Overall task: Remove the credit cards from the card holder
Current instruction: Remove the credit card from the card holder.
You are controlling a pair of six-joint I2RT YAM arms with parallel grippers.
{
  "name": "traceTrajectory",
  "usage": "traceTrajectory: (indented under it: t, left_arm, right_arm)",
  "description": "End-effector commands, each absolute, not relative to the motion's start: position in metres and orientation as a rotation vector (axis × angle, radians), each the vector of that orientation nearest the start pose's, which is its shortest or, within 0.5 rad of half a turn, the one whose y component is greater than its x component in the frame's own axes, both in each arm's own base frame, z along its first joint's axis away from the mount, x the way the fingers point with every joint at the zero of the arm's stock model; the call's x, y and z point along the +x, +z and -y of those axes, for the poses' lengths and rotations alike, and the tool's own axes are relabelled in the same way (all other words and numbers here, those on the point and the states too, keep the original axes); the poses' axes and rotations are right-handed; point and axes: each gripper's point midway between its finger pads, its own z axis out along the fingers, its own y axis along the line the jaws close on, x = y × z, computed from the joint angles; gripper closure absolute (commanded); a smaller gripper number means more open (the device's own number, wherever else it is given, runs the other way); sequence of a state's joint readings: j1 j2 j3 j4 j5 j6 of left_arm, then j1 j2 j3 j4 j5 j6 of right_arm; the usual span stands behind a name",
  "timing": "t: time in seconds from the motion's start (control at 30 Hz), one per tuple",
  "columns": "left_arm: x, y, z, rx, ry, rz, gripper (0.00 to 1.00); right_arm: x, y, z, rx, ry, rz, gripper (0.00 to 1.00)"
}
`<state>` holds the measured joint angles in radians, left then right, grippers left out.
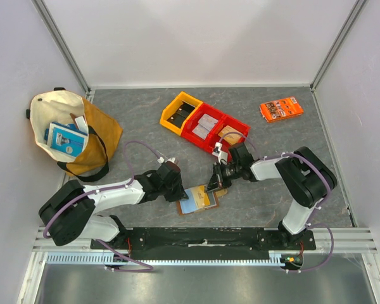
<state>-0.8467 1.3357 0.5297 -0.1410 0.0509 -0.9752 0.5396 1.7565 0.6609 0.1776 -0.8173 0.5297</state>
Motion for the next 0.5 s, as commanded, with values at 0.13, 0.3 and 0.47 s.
traceTrajectory:
  t: [0.13,0.3,0.47]
  left_arm:
    - [0.155,0.0,0.229,-0.145,-0.576,-2.773,0.98]
    - [0.155,0.002,0.231,-0.141,-0.593,-2.764,0.98]
    - [0.156,0.002,0.232,-0.14,-0.599,-2.763,0.98]
  right_arm:
    - [0.203,0.023,-0.284,-0.435,1.435,-2.606,0.75]
    - [0.204,0.021,-0.287,-0.45,1.449,-2.608,0.7]
    - [0.202,0.012,-0.289,-0.459,1.43,-2.643,0.69]
